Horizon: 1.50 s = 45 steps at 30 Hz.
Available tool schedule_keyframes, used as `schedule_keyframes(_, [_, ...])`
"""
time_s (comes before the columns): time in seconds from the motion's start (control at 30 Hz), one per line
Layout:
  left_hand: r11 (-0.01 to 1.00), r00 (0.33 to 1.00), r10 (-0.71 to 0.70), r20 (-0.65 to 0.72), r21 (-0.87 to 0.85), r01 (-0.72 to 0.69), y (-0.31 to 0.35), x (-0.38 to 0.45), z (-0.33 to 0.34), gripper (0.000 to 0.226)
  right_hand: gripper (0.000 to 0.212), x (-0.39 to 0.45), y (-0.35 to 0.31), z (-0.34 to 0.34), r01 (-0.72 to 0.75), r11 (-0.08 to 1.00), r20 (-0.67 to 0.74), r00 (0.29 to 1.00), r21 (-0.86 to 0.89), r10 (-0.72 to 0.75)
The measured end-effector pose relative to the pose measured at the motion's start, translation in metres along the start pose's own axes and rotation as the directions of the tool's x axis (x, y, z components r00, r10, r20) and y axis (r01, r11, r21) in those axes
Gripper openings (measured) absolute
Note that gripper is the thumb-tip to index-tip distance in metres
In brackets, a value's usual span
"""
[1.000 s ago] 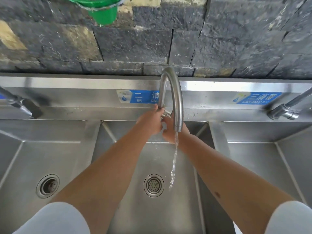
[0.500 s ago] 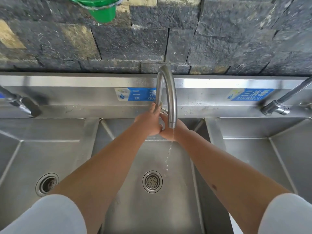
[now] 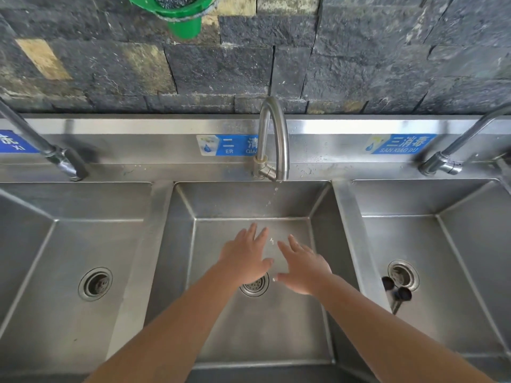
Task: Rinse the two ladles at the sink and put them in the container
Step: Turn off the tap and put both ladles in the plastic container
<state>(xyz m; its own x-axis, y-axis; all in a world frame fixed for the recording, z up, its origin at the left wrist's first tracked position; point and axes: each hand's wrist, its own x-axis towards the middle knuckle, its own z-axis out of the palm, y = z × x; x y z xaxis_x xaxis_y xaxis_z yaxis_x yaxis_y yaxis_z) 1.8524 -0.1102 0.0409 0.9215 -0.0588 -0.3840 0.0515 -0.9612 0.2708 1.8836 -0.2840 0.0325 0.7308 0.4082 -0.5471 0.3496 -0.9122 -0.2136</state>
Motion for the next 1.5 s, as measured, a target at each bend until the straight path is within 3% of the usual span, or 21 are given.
schedule_keyframes(0.17, [0.997, 0.997, -0.072, 0.041, 0.03, 0.071, 0.013, -0.041, 0.031, 0.087, 0.113, -0.042, 0.016, 0.045, -0.081, 0.997, 0.069, 0.994, 0.011, 0.08])
schedule_keyframes(0.43, [0.994, 0.991, -0.112, 0.069, 0.001, 0.112, 0.041, -0.066, 0.059, 0.093, 0.108, -0.084, 0.042, 0.064, -0.115, 0.993, -0.005, 0.993, 0.04, 0.115])
schedule_keyframes(0.63, [0.998, 0.997, 0.036, 0.067, 0.041, -0.039, 0.106, -0.055, 0.062, 0.09, 0.093, -0.119, 0.094, 0.054, -0.176, 0.966, -0.113, 0.973, 0.191, 0.199])
schedule_keyframes(0.8, [0.984, 0.984, 0.177, 0.033, -0.024, -0.176, 0.193, -0.031, 0.061, 0.083, 0.072, -0.142, 0.169, 0.051, -0.253, 0.891, -0.164, 0.929, 0.376, 0.332])
schedule_keyframes(0.9, [0.949, 0.952, 0.307, 0.005, -0.077, -0.306, 0.249, -0.01, 0.073, 0.071, 0.067, -0.146, 0.22, 0.053, -0.335, 0.833, -0.122, 0.897, 0.44, 0.425])
schedule_keyframes(0.97, [0.928, 0.937, 0.346, 0.058, -0.167, -0.332, 0.284, 0.007, 0.088, 0.066, 0.064, -0.144, 0.253, 0.057, -0.379, 0.78, -0.072, 0.878, 0.499, 0.473])
schedule_keyframes(1.07, [0.917, 0.931, 0.319, 0.179, -0.308, -0.255, 0.332, 0.039, 0.116, 0.062, 0.06, -0.133, 0.301, 0.071, -0.469, 0.665, 0.085, 0.848, 0.581, 0.524])
schedule_keyframes(1.17, [0.935, 0.915, 0.255, 0.313, -0.32, -0.151, 0.366, 0.074, 0.148, 0.059, 0.054, -0.112, 0.342, 0.085, -0.584, 0.451, 0.308, 0.778, 0.674, 0.548])
schedule_keyframes(1.27, [0.957, 0.889, 0.128, 0.439, -0.289, 0.005, 0.383, 0.106, 0.182, 0.043, 0.028, -0.09, 0.37, 0.101, -0.599, 0.267, 0.389, 0.737, 0.755, 0.552])
schedule_keyframes(1.37, [0.954, 0.864, -0.008, 0.504, -0.256, 0.158, 0.387, 0.13, 0.215, 0.039, 0.008, -0.07, 0.388, 0.121, -0.638, 0.218, 0.434, 0.698, 0.739, 0.569])
schedule_keyframes(1.5, [0.92, 0.879, -0.163, 0.448, -0.253, 0.3, 0.377, 0.153, 0.255, 0.034, 0.025, -0.037, 0.397, 0.149, -0.672, 0.15, 0.514, 0.674, 0.725, 0.531])
